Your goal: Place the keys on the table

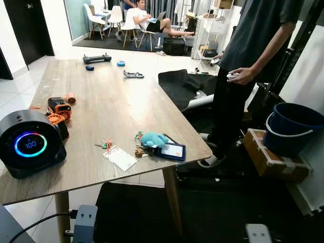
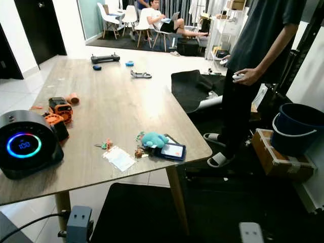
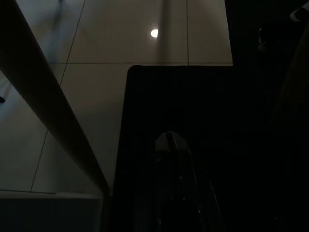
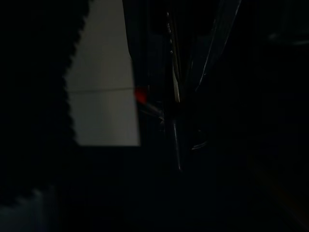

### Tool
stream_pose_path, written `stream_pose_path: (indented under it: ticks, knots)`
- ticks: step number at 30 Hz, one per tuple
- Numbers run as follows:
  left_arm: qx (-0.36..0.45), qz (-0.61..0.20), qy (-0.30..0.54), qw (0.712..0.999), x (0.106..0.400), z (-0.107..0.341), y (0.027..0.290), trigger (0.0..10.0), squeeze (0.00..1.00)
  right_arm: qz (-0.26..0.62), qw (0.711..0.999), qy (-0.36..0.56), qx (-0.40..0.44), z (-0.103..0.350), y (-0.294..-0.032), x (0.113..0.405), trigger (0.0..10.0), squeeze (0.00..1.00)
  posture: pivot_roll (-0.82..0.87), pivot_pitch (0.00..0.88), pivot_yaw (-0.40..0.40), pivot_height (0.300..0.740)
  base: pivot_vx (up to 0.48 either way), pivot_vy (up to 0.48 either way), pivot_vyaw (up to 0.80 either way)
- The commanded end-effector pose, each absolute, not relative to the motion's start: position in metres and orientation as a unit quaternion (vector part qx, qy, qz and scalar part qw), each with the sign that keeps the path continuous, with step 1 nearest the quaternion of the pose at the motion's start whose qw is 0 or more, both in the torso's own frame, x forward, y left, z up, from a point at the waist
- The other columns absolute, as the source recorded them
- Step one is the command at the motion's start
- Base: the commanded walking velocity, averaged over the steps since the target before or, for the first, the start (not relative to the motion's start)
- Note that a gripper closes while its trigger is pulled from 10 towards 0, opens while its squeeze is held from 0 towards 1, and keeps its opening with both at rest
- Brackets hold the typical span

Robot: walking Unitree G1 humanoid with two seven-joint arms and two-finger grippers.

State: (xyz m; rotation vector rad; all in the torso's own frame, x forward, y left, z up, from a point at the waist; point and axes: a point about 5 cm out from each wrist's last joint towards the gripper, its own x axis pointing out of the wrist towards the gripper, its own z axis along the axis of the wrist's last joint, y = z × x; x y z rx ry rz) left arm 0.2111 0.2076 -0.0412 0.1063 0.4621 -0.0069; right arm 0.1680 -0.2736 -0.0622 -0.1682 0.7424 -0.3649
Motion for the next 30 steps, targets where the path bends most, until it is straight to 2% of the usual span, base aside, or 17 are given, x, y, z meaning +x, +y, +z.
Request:
stream_pose_path:
  ticks: [1,6,15,26,30]
  knots:
    - [0.058,-0.007,0.231,0.971,0.208,-0.042,0.21,10.0,0.0,-0.189,0.912,0.356,-0.07,-0.062,-0.275,0.167,10.0,0.0,0.11,0.041,-0.055,0.74,0.0,0.0,0.0]
    - [0.047,0.007,0.239,0.97,0.206,-0.044,0.211,10.0,0.0,-0.127,0.916,0.375,-0.068,-0.069,-0.254,0.17,10.0,0.0,0.1,0.045,-0.056,0.74,0.0,0.0,0.0]
    - [0.051,0.006,0.233,0.971,0.206,-0.043,0.211,10.0,0.0,-0.095,0.919,0.377,-0.058,-0.074,-0.226,0.176,10.0,0.0,0.12,0.045,-0.057,0.74,0.0,0.0,0.0]
    - [0.068,-0.008,0.236,0.969,0.206,-0.044,0.208,10.0,0.0,-0.094,0.918,0.38,-0.06,-0.075,-0.228,0.174,10.0,0.0,0.11,0.049,-0.055,0.74,0.0,0.0,0.0]
    - [0.074,-0.014,0.237,0.969,0.206,-0.044,0.207,10.0,0.0,-0.095,0.917,0.382,-0.062,-0.075,-0.23,0.172,10.0,0.0,0.11,0.049,-0.056,0.74,0.0,-0.388,0.0]
